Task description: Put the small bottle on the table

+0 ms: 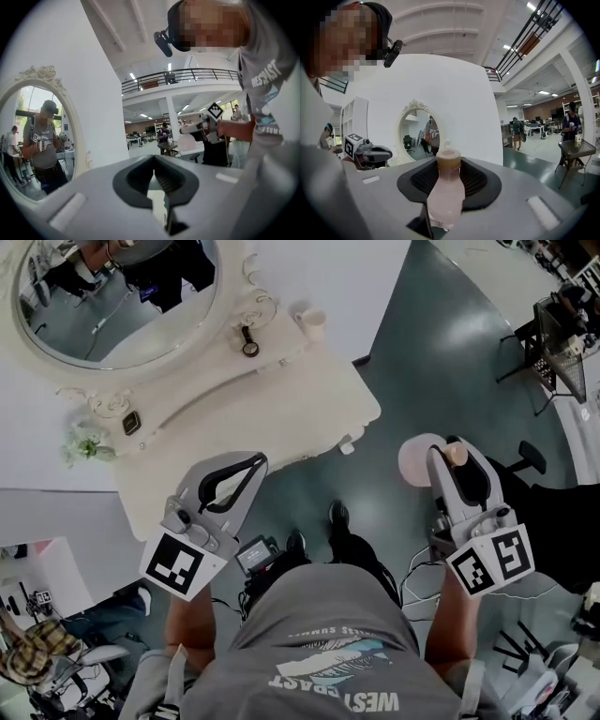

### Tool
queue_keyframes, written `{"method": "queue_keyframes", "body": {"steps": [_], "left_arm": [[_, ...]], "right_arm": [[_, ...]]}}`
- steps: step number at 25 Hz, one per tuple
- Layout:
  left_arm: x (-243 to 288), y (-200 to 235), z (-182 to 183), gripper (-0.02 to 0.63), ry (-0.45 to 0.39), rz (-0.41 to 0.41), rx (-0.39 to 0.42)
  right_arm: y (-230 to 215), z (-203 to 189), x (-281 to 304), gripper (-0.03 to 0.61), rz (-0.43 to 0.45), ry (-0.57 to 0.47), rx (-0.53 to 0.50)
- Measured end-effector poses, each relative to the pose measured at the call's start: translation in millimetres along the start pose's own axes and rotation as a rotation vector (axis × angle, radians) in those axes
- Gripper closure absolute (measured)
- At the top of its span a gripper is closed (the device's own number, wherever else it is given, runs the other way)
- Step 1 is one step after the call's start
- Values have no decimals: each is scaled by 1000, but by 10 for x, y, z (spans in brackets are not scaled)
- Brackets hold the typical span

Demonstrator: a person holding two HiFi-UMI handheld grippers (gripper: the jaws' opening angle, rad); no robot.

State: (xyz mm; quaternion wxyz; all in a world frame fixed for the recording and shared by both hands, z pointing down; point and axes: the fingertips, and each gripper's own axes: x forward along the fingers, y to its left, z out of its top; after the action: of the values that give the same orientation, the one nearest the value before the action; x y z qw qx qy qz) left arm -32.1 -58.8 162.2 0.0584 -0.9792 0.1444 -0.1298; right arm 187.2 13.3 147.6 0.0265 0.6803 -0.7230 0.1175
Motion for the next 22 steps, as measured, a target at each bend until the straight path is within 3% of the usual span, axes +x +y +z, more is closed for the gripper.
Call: {"method": "queue_keyframes", "body": {"steps": [12,22], "left_arm": [[195,377,-412,611,81,141,-86],[220,571,-859,611,139,220,-146]], "right_arm": [[-356,-359,1099,434,117,93,-3],[-456,-976,1906,434,179,183,-10]]}}
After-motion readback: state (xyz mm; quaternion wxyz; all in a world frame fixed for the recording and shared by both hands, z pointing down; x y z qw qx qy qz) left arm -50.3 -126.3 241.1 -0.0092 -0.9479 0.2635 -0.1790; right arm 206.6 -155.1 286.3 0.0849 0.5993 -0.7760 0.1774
